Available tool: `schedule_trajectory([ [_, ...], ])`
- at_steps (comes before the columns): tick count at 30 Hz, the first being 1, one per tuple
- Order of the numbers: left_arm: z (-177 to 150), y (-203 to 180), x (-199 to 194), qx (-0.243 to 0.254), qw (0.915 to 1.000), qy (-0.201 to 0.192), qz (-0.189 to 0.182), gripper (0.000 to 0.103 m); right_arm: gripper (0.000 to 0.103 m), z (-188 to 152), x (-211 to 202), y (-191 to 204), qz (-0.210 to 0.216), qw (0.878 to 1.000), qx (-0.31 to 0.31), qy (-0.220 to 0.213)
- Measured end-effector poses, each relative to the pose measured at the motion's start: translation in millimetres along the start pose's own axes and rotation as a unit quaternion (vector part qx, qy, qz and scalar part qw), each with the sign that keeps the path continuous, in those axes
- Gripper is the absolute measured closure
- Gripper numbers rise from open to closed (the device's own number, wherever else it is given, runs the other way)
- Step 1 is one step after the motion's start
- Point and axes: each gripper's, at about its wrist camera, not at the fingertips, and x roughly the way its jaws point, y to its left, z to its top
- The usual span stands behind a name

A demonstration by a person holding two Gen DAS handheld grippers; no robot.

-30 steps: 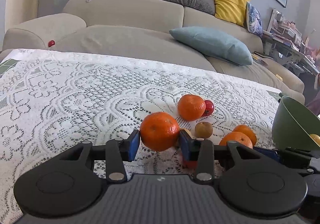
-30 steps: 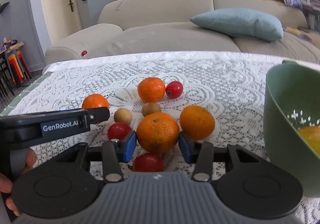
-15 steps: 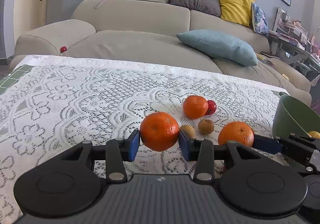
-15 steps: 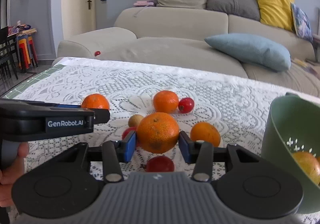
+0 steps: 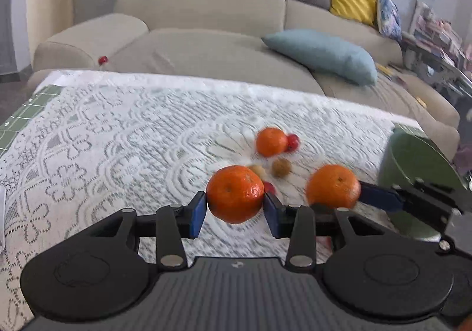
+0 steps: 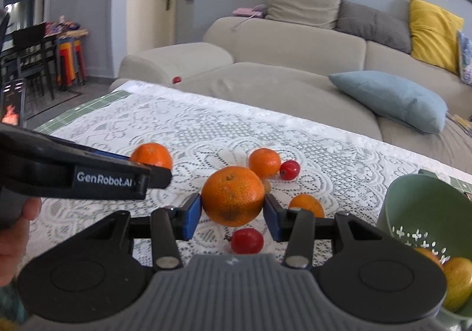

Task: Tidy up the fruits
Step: 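Carry both oranges into the green colander and release them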

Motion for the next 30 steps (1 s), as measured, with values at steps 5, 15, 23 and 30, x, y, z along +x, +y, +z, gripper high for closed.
schedule_trajectory([
  [5, 7.0, -16.4, -11.1, 0.023, 0.9987, 0.037, -0.028, 0.056, 0.06, 9.7, -11.4, -7.2, 0.036, 0.997, -0.051, 0.043],
  [15, 23.7, -59.7, -18.3, 0.114, 0.9813, 0.117, -0.102, 0.056, 0.06, 23.7, -28.3, -39.8, 0.088, 0.982, -0.1, 0.136],
  [23, 41.4, -105.7, -13.0, 0.202, 0.9509, 0.186, -0.143, 0.056, 0.06, 38.7, -49.6, -66.7, 0.095, 0.973, -0.114, 0.178],
  [30, 63.7, -146.0, -2.6, 0.238, 0.9318, 0.211, -0.175, 0.056, 0.06, 52.0, -64.7, -88.7, 0.059, 0.967, -0.145, 0.201],
])
